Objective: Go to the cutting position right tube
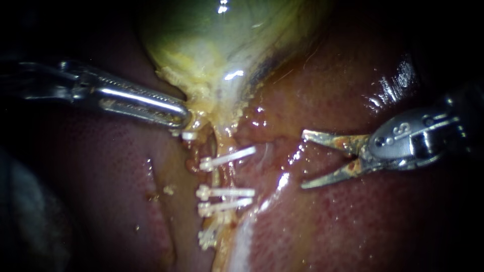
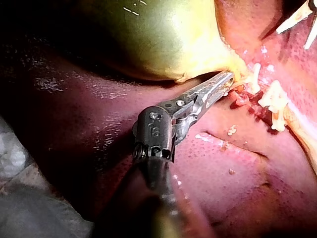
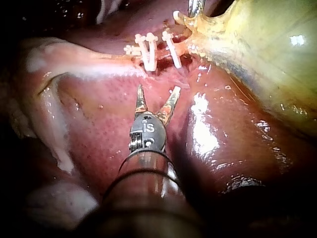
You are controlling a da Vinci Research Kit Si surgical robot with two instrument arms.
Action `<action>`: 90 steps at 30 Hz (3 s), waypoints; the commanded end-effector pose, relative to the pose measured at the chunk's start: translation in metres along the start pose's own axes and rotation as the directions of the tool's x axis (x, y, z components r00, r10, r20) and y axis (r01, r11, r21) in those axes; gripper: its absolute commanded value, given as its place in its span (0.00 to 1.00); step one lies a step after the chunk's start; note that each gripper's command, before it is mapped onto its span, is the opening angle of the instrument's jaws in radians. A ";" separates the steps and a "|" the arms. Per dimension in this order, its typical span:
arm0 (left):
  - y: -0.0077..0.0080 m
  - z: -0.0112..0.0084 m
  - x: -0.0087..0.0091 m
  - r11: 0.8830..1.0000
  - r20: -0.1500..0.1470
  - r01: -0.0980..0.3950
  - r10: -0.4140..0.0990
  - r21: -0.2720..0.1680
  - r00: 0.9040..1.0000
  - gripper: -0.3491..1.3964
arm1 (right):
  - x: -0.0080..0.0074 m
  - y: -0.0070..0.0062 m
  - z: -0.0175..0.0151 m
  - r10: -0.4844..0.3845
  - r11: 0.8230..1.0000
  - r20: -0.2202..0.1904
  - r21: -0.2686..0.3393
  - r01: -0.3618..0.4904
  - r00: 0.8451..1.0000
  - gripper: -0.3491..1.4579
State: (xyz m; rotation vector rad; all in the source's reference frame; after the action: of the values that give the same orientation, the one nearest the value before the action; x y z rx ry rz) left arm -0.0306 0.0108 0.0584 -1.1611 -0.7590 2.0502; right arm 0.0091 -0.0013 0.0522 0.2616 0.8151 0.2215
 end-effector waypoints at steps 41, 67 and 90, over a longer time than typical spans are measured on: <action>0.0010 -0.0064 0.0028 0.999 -0.033 0.024 -0.023 0.040 0.999 0.00 | -0.0005 -0.0008 0.0112 0.281 0.941 -0.070 0.217 -0.260 0.957 0.95; 0.0010 -0.0063 0.0027 0.999 -0.032 0.024 -0.022 0.039 0.999 0.00 | 0.0040 -0.0004 0.0176 0.384 0.843 -0.214 0.479 -0.246 0.898 0.91; 0.0010 -0.0060 0.0027 0.999 -0.033 0.024 -0.022 0.041 0.999 0.00 | 0.0073 -0.0018 0.0197 0.418 0.812 -0.273 0.541 -0.221 0.866 0.91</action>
State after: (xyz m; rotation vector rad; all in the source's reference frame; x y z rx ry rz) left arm -0.0267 0.0132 0.0536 -1.1549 -0.7088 2.0140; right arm 0.0288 -0.0038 0.0593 0.8775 1.2135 0.3959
